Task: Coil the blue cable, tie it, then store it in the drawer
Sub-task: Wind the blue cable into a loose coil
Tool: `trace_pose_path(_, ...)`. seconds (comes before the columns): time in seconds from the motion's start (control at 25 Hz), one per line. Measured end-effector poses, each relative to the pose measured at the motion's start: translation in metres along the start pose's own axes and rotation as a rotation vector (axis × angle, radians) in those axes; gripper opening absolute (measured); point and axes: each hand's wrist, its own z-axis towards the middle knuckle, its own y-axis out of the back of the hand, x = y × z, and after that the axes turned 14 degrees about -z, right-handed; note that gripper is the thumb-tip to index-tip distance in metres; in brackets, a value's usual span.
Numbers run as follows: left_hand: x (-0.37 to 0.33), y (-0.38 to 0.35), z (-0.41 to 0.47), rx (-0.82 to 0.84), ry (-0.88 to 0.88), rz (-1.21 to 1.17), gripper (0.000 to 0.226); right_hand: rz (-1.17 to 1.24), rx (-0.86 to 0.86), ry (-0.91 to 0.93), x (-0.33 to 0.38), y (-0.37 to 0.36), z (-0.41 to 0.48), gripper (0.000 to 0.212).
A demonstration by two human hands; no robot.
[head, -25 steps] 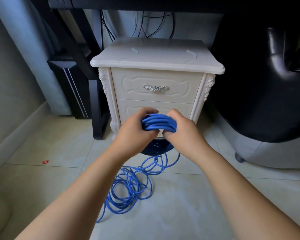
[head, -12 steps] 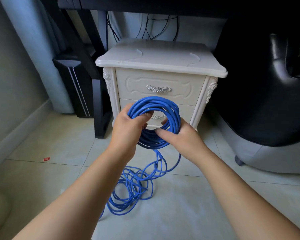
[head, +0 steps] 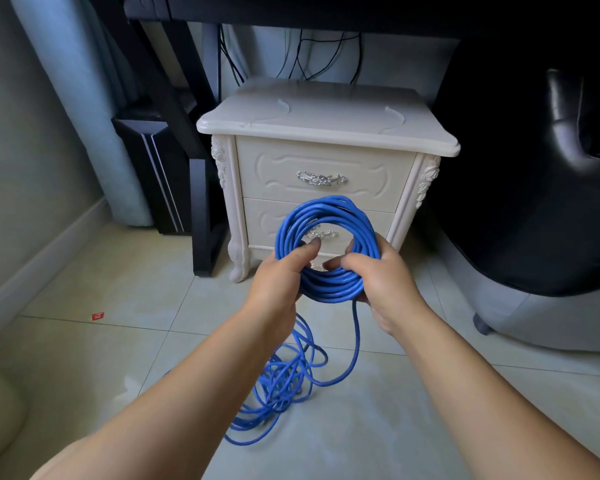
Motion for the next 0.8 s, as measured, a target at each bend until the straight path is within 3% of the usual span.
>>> trace_pose_path(0.16,-0.015,0.002,0.001,0.126,0.005,0.201,0.025,-0.119,-0.033,0.08,0.005,0.012,0.006,0.024)
trace_pose_path(0.36,-0.029,0.006,0.0,0.272,-0.433,0.712,0.054,-0.575,0.043,0.276,0.005,0.015,0.001,0.022)
trace_pose_path(0.44,-0.031,0.008,-0.001,0.361,-0.542,0.979,0.049,-0.746,0.095,0.341,0.005,0.011,-0.003,0.02)
trace_pose_path(0.52,-0.029,0.007,-0.004,0.324,-0.581,1.117,0.03,-0.829,0.098,0.377,0.007,0.009,-0.007,0.018)
trace_pose_path(0.68,-0.03,0.006,-0.003,0.205,-0.608,0.983,0.011,-0.863,-0.03,0.362,0.014,0.013,-0.009,0.019)
trace_pose_path(0.8,-0.041,0.01,0.006,0.051,-0.549,0.701,0.012,-0.712,0.041,0.21,0.011,0.016,-0.006,0.026)
